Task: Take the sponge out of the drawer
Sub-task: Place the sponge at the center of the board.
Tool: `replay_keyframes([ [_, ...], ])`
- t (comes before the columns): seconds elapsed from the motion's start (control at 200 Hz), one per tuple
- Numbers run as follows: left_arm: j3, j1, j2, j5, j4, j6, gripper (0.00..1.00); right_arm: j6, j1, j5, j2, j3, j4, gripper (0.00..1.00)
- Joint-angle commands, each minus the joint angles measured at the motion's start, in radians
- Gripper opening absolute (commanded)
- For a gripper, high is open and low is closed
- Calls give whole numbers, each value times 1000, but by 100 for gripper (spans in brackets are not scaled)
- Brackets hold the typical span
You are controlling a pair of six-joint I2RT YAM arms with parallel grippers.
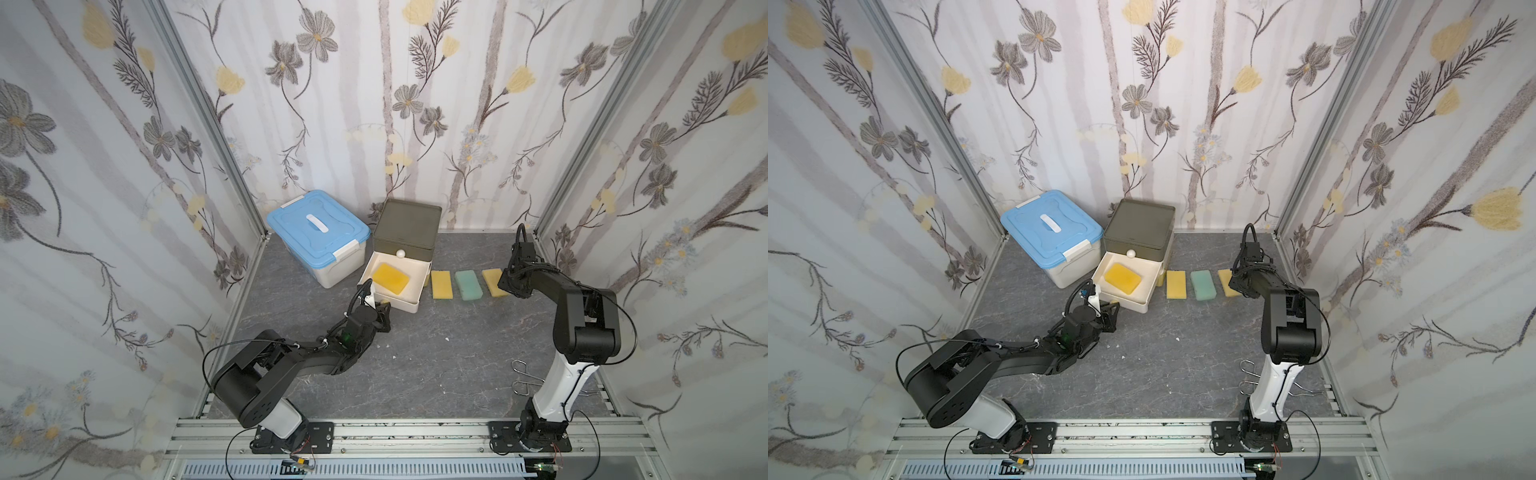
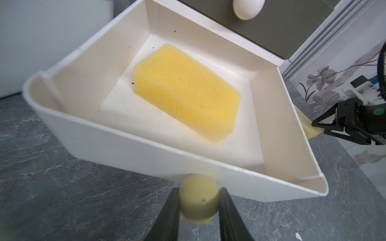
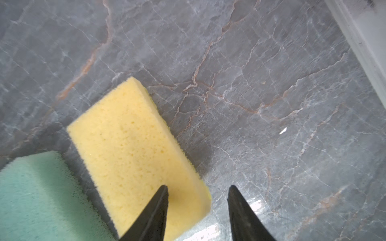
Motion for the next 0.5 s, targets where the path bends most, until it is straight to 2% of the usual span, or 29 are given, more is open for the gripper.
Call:
replay_keyframes([
  [0.0, -6, 0, -6, -30, -22, -15, 21, 2, 0, -8, 20, 20, 13, 55],
  [0.07, -5, 0, -4, -30, -20, -15, 21, 5, 0, -5, 17, 20, 15, 59],
  [0.405, -2, 1, 2, -26, -18, -16, 21, 12, -2, -20, -24, -10, 47, 61],
  [0.495, -3, 1, 3, -24, -18, -16, 21, 14, -3, -54, -29, -20, 67, 64],
])
